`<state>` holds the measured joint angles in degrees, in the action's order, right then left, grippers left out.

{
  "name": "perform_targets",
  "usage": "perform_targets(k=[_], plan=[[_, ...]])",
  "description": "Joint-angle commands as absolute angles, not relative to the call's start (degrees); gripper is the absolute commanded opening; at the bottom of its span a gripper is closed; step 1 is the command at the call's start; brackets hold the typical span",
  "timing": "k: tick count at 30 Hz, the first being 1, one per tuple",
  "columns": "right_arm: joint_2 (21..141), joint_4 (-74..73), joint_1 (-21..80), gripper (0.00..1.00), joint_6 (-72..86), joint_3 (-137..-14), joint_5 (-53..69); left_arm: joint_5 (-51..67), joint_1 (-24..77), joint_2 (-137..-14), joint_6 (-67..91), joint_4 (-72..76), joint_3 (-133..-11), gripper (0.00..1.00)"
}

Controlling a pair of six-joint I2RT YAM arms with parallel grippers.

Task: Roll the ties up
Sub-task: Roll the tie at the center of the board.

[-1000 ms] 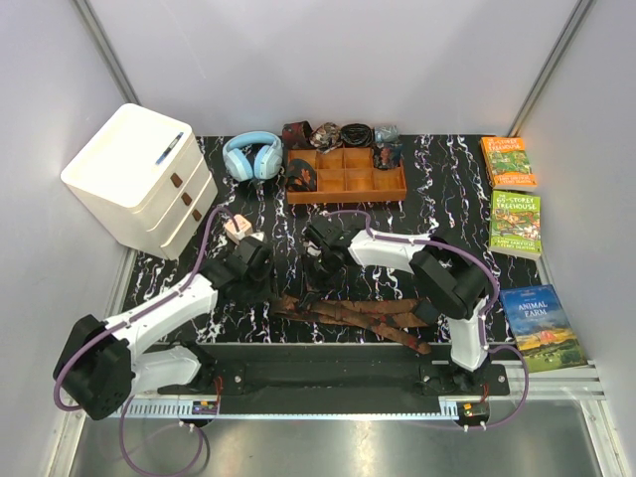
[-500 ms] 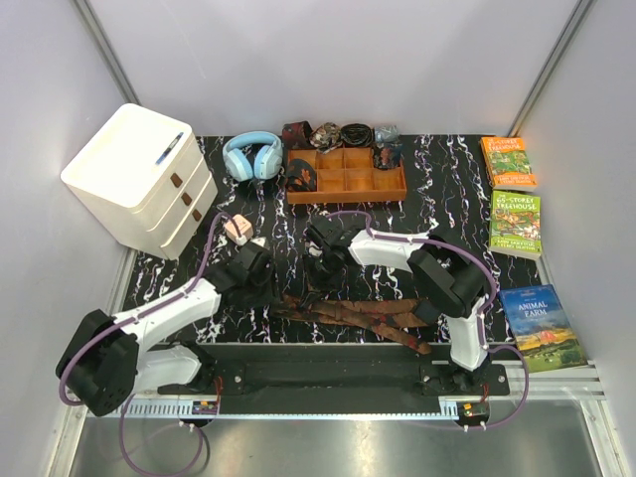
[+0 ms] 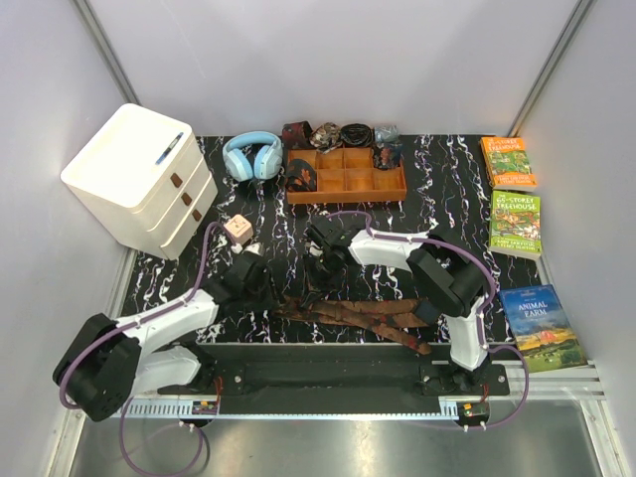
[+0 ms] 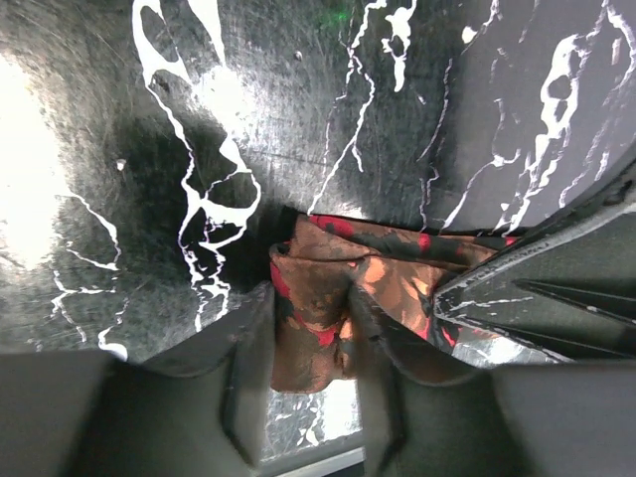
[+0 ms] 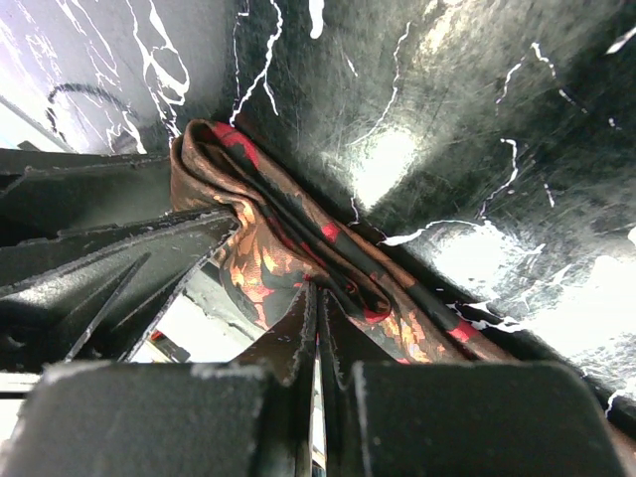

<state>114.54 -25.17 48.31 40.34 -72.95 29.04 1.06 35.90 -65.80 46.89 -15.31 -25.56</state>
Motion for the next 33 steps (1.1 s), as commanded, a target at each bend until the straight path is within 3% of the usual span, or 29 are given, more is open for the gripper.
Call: perform_targets(k=[1,2,5,21,33], plan=[[116.8,-26.5,48.1,0.03,39.2,-73.9,26.1,2.5,35.9,-64.7,49.3,-12.5,-21.2,0.31],[116.9,-26.6,48.1,0.03,39.1,-74.0,26.1,2.3,35.9,-64.3,49.4,-12.6,-20.9,0.23],[117.1,-27.4,48.1,0.03,39.0,-74.7,25.8,1.2,35.9,-62.2,48.6,-14.4,-22.3,0.17],[110.9,-38.3,44.9,0.08,36.7,-85.3,22.2,-13.9,36.8,-63.2,43.4,-39.1,-39.5,0.1],[113.8,-27.2,49.7,0.07,43.8,-81.9,29.4,-22.1,42.4,-69.6,44.6,-47.8,-49.7,0.09]])
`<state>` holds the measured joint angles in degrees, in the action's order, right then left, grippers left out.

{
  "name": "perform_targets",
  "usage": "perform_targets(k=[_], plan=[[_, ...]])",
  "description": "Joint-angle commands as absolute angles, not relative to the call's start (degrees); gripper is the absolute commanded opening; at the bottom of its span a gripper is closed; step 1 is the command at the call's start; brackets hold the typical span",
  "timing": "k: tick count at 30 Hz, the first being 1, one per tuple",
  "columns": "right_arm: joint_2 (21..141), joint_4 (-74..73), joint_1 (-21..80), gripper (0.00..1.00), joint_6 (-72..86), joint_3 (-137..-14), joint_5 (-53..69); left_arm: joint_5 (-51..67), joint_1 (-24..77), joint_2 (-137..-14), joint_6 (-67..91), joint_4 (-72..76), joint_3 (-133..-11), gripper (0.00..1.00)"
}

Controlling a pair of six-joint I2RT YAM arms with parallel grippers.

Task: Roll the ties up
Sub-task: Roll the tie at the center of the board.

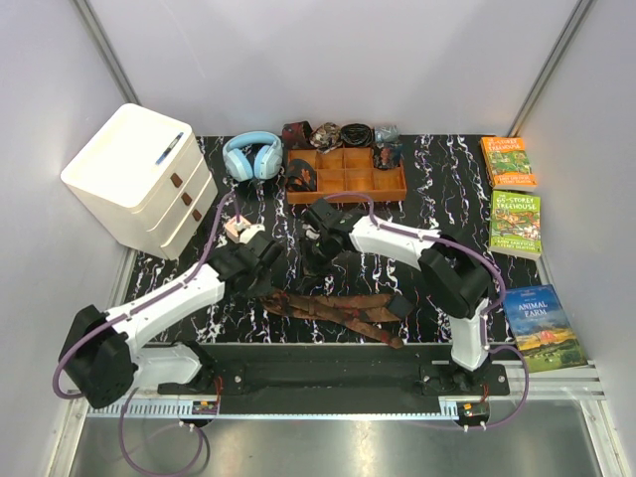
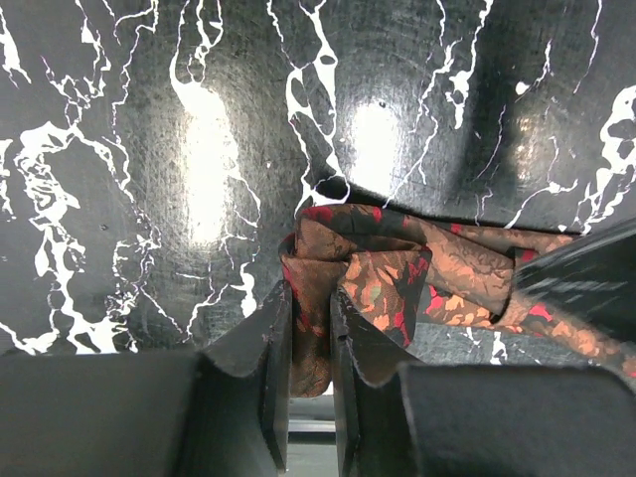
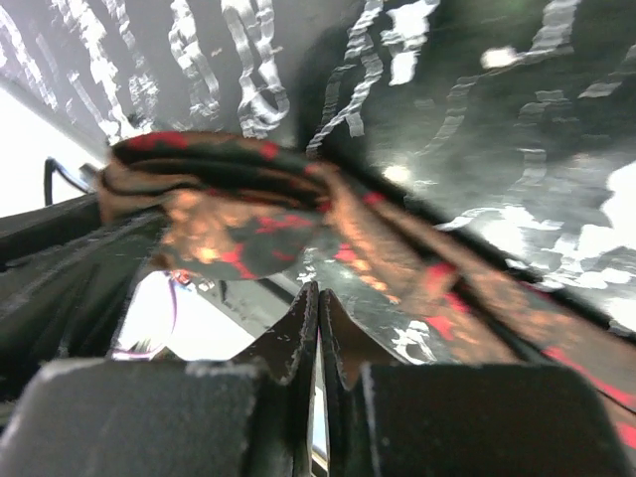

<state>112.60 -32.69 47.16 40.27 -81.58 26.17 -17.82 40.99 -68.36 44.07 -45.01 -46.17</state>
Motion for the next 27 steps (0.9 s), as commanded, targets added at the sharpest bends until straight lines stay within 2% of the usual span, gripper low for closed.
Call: perform_targets(k=[1,13,27], plan=[[114.7,-26.5,50.0,0.06,44.1,-82.3,29.7,-22.2,42.7,-70.1,44.6,-48.3,-50.0,0.09],[123.2,-20.4,51.2,0.05,47.5,-85.3,33.2,-23.4,45.1,-72.4,45.3,-51.3,-55.1,0.09],[121.0,-18.2,49.9,0.04,47.0,-82.6,35.0,-26.6,54.2,-82.3,49.1,-52.7,-60.9,0.09]])
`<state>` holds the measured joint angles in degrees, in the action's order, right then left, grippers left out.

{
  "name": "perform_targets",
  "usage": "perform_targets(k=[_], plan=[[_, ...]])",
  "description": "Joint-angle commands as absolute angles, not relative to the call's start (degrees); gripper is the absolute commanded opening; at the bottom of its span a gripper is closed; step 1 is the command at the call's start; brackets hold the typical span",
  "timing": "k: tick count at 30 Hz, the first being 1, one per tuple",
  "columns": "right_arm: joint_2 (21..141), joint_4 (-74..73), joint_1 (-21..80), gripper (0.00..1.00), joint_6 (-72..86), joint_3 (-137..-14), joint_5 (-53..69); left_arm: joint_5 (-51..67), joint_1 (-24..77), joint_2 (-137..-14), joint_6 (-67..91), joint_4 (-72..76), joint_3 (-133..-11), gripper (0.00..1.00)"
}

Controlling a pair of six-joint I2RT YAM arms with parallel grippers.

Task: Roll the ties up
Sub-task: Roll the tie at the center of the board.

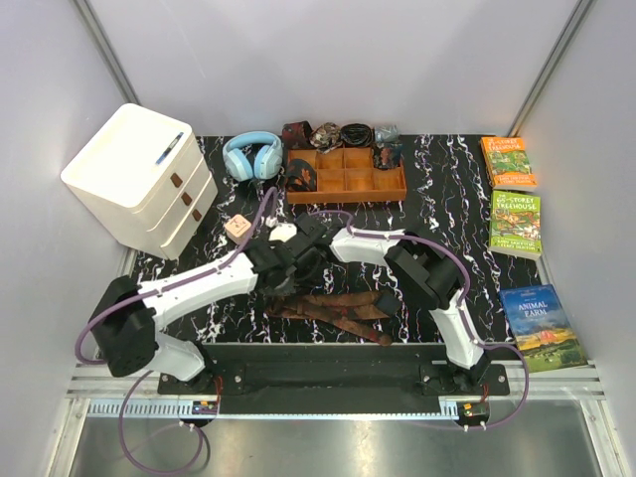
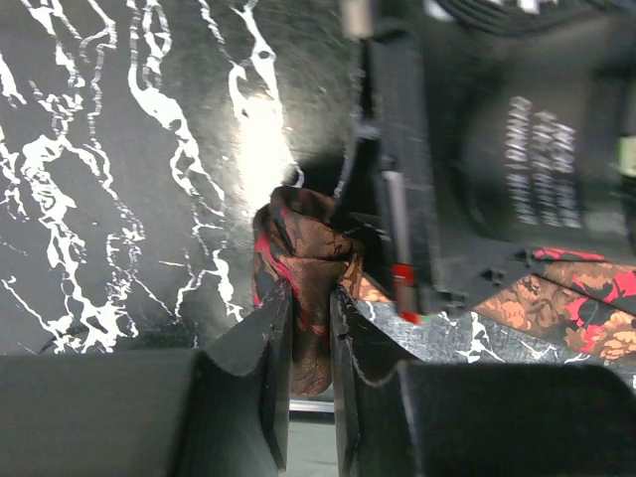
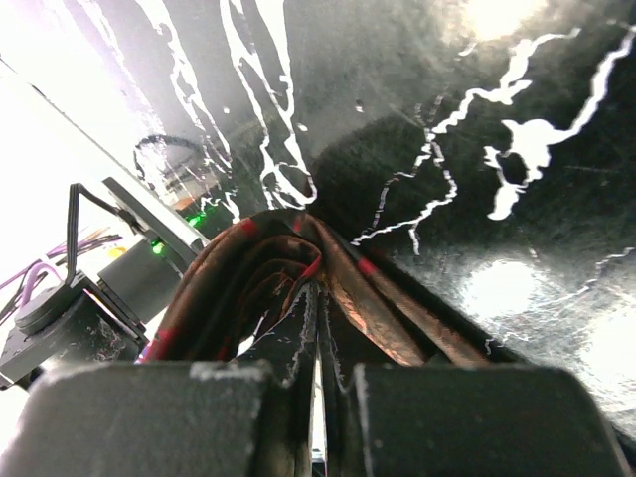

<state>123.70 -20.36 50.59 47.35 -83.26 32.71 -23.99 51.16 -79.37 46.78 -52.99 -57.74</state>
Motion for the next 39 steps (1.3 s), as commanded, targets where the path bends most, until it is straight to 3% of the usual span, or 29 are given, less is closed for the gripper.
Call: perform_targets(k=[1,18,30,31,33,35,39], plan=[[120.8,-18.2,49.6,0.04,46.7,-82.1,35.1,-26.9,54.8,-83.0,49.5,-52.9,-61.3,0.08],[112.9,-23.1,39.6,0.05,41.1,-75.1,37.4,-29.4,60.5,-93.6,53.8,-53.4,-63.6,0.07],[106.4,-25.2,34.1,0.05,38.5,-69.1,36.0,-28.4,60.5,-101.2,54.0,-53.3,-68.6,0.17],[106.1,-25.3,33.8,0.05,38.3,-68.4,35.9,-28.1,60.5,-101.9,54.0,-53.3,-69.3,0.19],[105.3,-25.4,33.5,0.05,38.1,-67.8,35.9,-27.4,60.5,-102.2,54.1,-53.2,-70.0,0.32],[104.5,-25.5,33.2,0.05,38.0,-67.1,35.5,-26.8,60.6,-101.4,53.9,-51.9,-69.8,0.51],[103.4,-26.0,32.8,0.05,37.7,-66.5,35.0,-26.5,60.6,-98.4,52.6,-51.5,-70.3,0.65]])
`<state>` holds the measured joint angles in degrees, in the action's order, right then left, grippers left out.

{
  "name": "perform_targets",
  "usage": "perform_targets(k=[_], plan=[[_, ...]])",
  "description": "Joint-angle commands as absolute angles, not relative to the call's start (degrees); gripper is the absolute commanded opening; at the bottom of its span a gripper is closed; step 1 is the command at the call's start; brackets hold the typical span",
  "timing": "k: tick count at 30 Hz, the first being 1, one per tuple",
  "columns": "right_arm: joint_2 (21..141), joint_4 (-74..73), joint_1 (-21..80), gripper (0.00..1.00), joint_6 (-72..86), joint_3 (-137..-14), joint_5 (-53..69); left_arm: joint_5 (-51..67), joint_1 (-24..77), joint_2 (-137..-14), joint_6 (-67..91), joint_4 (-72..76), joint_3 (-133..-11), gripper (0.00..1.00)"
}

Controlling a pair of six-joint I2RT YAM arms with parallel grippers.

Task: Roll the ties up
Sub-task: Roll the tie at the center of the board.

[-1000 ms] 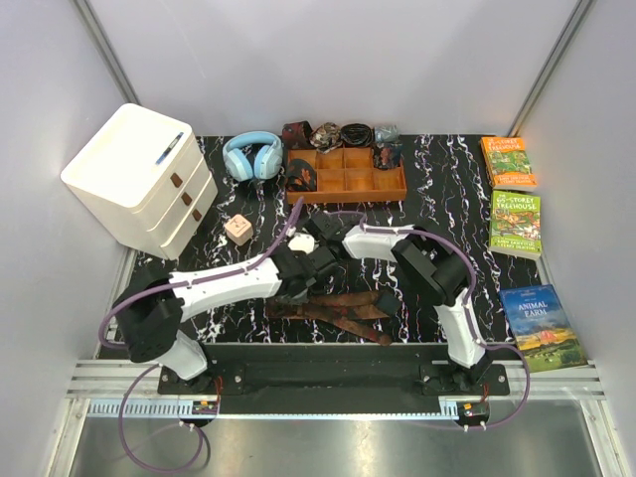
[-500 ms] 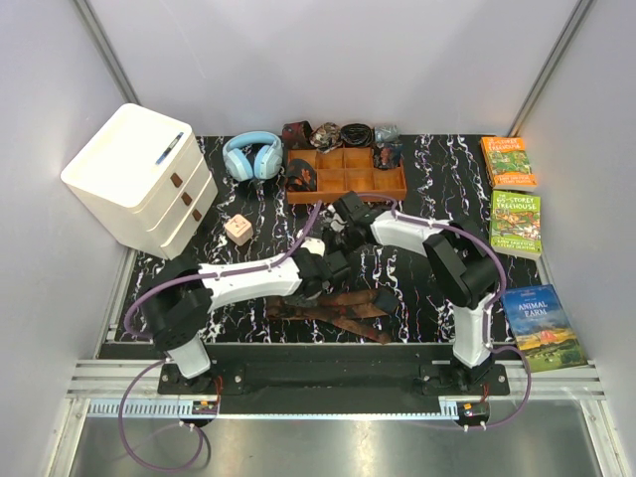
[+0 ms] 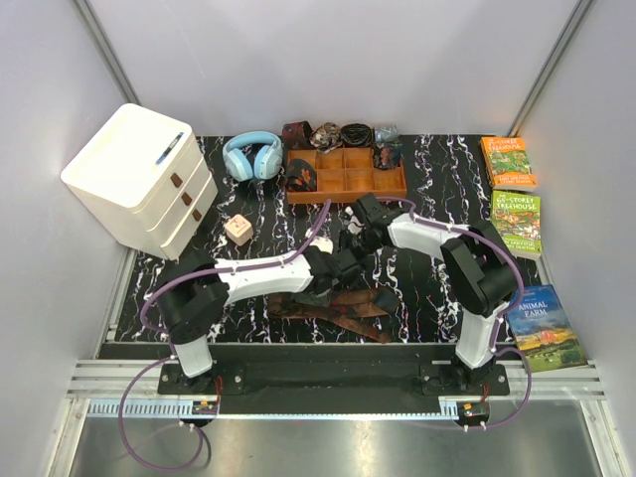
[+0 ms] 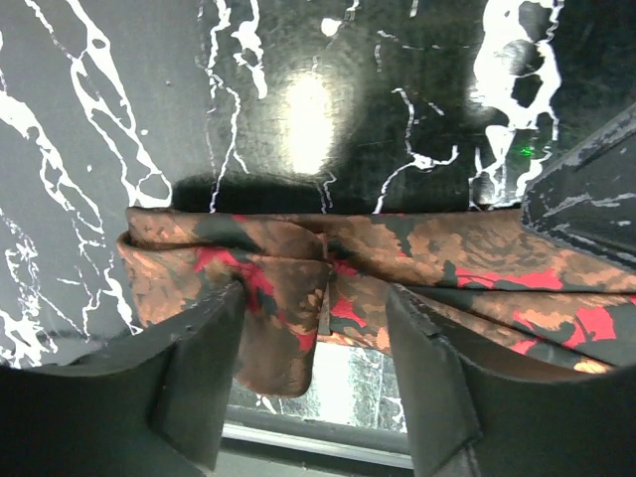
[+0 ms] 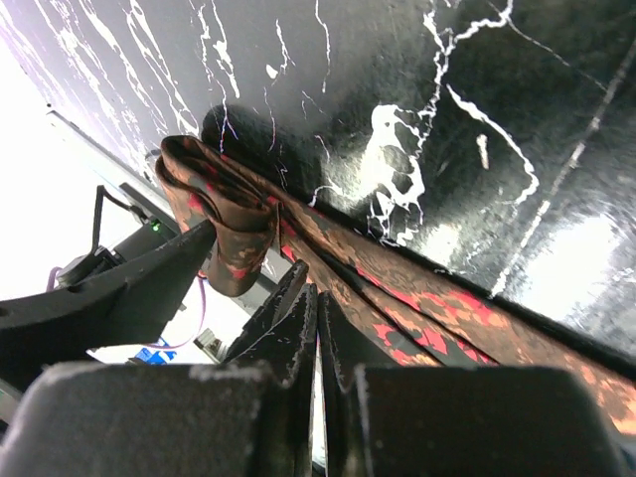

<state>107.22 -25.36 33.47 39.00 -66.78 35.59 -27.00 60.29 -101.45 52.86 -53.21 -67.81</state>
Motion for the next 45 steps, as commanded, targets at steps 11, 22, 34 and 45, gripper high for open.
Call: perform_targets(k=[11,22,34,45], plan=[[101.2,-27.9,33.7,0.05,39.1,-67.7,34.1,-23.8,56.0,-81.9,48.8,-54.8,-69.1,0.69],[105.7,-27.9,46.4,0.06,44.3,-77.3,31.0,-15.2,40.8,-58.2,44.6,-46.9,-48.4,0.72],[111.2,-27.5,50.4,0.05,45.3,-78.8,30.2,-6.7,34.4,-54.2,42.9,-38.6,-38.6,0.71],[115.0,-27.3,50.3,0.04,43.2,-77.2,27.7,-4.9,33.9,-54.9,43.4,-34.9,-36.8,0.68]])
